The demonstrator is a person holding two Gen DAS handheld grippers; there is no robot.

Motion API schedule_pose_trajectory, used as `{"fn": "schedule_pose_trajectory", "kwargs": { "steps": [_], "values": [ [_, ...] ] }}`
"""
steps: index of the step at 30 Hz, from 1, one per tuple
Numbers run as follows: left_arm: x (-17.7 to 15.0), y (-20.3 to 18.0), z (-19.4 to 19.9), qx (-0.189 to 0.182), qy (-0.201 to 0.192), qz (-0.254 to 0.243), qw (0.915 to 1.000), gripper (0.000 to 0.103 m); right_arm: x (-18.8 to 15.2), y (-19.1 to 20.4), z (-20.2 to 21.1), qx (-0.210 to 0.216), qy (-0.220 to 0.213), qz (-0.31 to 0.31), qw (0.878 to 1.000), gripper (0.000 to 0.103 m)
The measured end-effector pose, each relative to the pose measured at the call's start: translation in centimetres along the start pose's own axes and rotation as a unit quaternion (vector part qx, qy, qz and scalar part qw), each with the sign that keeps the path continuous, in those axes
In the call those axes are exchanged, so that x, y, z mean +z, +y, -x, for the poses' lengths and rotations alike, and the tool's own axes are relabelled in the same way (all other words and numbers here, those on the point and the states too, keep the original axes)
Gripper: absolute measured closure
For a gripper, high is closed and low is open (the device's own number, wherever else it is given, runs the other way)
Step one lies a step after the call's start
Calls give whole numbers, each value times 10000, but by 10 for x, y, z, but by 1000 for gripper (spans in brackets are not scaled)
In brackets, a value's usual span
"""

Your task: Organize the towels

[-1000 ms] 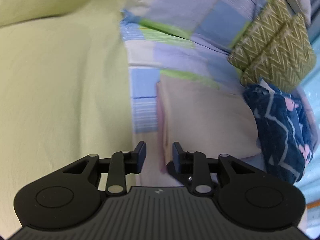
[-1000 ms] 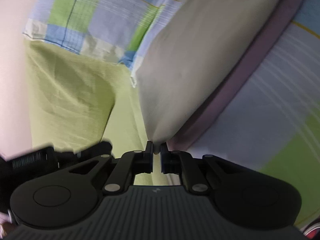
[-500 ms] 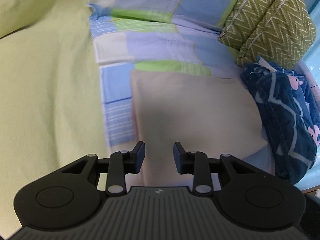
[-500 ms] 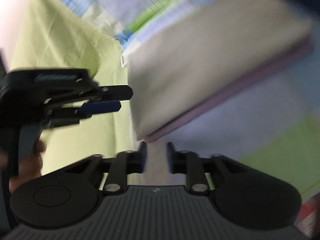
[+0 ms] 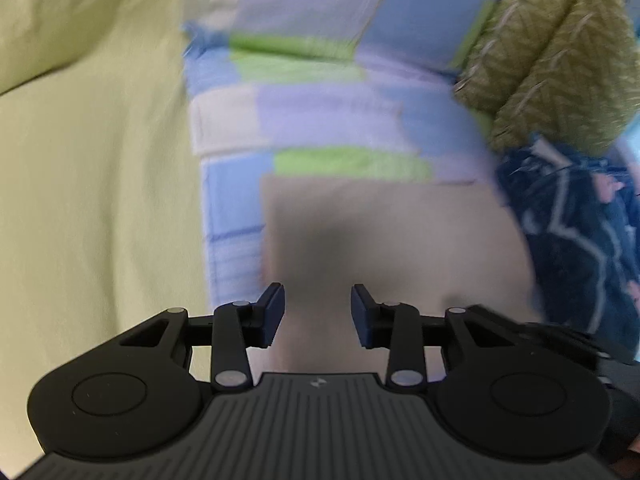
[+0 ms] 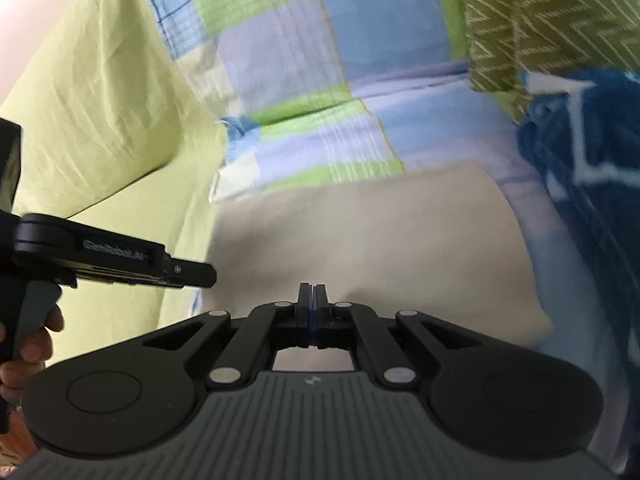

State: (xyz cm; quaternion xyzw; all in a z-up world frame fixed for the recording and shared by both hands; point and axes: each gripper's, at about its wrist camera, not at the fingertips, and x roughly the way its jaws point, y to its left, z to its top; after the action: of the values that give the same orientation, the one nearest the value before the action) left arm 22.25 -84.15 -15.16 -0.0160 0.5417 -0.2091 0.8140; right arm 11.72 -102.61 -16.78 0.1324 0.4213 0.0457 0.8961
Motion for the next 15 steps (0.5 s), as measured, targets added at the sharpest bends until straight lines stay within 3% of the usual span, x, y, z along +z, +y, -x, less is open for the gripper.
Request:
{"fn": "schedule_pose_trajectory", "kwargs": {
  "steps": [3,5,9,13,14,15],
  "values": [
    [6,1,-32,157,434,-205,9987,64,-7,-8,-24,-308,485,153,9982,103],
    [8,1,-36,187,529,-376,9977,65,-8,-8,-23,-294,437,154,9985,101],
    [28,0,-13,31,449,-1182,9920,64,6,0,-16,-292,220,404,9985,99],
    [58,3,-7,-423,439,-1959,9787,67,29,15,-20,-309,-62,676,9972,99],
    [73,2,-10,-630,468,-2515,9647,69,33,20,-25,-446,-125,608,9971,99],
    [79,0,-13,-685,507,-2732,9582,69,35,24,-31,-664,-123,338,9971,99]
  ]
}}
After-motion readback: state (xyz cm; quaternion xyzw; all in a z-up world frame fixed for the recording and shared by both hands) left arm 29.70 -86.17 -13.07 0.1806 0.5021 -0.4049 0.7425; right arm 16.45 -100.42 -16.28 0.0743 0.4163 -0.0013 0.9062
